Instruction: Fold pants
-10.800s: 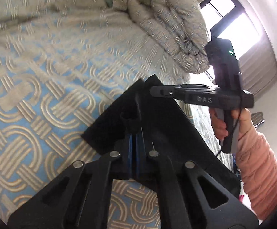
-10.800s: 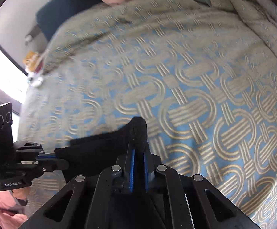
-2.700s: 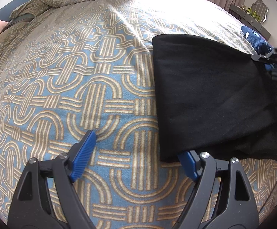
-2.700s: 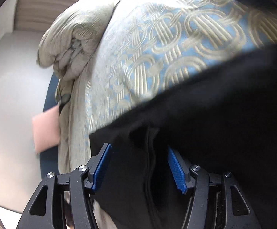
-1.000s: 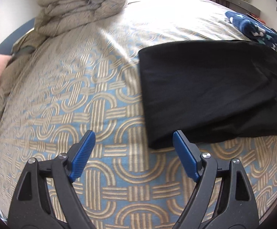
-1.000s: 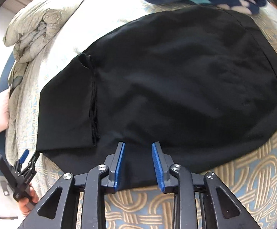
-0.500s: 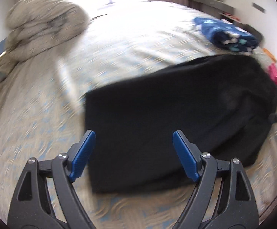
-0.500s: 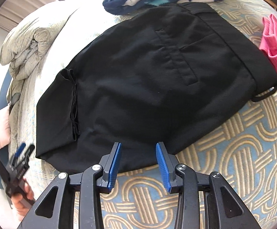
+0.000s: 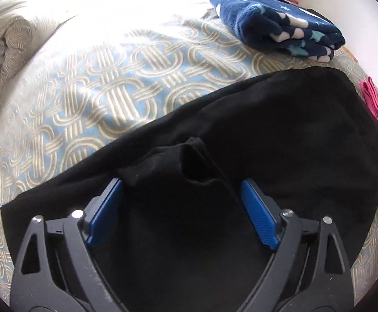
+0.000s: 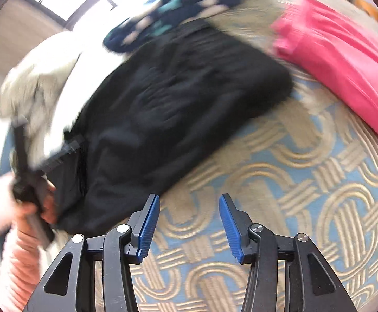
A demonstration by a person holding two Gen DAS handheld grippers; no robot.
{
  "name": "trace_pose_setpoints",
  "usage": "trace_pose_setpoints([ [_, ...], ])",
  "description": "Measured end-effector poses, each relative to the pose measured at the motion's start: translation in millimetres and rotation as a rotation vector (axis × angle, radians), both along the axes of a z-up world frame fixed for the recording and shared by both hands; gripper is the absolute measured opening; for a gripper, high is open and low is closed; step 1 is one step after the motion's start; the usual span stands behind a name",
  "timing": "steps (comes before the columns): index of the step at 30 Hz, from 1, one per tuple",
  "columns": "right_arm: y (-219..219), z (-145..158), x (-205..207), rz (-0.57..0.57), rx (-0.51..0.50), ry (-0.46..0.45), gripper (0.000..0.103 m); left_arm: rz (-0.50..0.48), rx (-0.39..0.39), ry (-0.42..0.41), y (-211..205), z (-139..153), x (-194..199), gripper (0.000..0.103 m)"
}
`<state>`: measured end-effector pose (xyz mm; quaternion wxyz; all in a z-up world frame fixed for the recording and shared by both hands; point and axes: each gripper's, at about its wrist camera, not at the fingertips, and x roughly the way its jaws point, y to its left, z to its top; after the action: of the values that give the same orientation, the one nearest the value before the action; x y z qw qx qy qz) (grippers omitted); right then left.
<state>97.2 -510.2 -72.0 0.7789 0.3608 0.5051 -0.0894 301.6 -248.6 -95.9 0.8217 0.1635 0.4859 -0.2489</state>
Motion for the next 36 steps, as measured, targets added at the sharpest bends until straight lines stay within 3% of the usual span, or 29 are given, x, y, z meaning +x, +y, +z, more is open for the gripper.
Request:
trace_pose_setpoints([
  [3, -27.4, -7.8, -12.5, -0.105, 0.077, -0.060, 0.058, -0.024, -0.040, 0.052, 1.3, 11.9, -6.8, 0.090],
  [8, -50.3, -11.0, 4.3, -0.175, 0.130, -0.163, 0.065, -0.064, -0.129, 0.037, 10.6, 43.1, -32.8, 0.090],
  [16, -65.4, -29.0, 34.7, -0.318, 0.266, -0.303, 0.077, -0.014, -0.156, 0.062, 40.4, 41.2, -45.7, 0.090],
  [18, -63.5, -26.7, 40.5, -0.326, 0.257, -0.305, 0.074, 0.020, -0.167, 0.077, 52.3, 35.9, -44.6, 0.090],
  [19, -62.7, -24.3, 42.6, -0.321, 0.243, -0.302, 0.054, 0.037, -0.171, 0.089, 55.9, 33.2, -42.1, 0.090],
  [20, -61.6, -21.5, 45.0, -0.315, 0.216, -0.287, 0.025, 0.056, -0.182, 0.107, 58.4, 28.4, -38.0, 0.090],
  [21, -60.1, -17.4, 46.5, -0.312, 0.192, -0.275, 0.021, 0.073, -0.196, 0.127, 63.0, 25.2, -34.5, 0.090],
  [23, -54.6, -5.4, 46.4, -0.293, 0.157, -0.296, 0.019, 0.103, -0.229, 0.163, 75.8, 22.6, -31.7, 0.090],
  [28, -15.2, 47.8, 63.3, -0.150, -0.080, -0.336, 0.019, 0.149, -0.303, 0.192, 98.8, 25.7, -28.9, 0.090],
  [32, 55.0, 97.0, 86.1, 0.065, -0.318, -0.390, 0.019, 0.201, -0.376, 0.204, 126.0, 29.7, -27.3, 0.090],
  [36, 151.0, 118.3, 103.7, 0.346, -0.526, -0.444, 0.019, 0.296, -0.460, 0.221, 165.9, 27.8, -25.3, 0.090],
])
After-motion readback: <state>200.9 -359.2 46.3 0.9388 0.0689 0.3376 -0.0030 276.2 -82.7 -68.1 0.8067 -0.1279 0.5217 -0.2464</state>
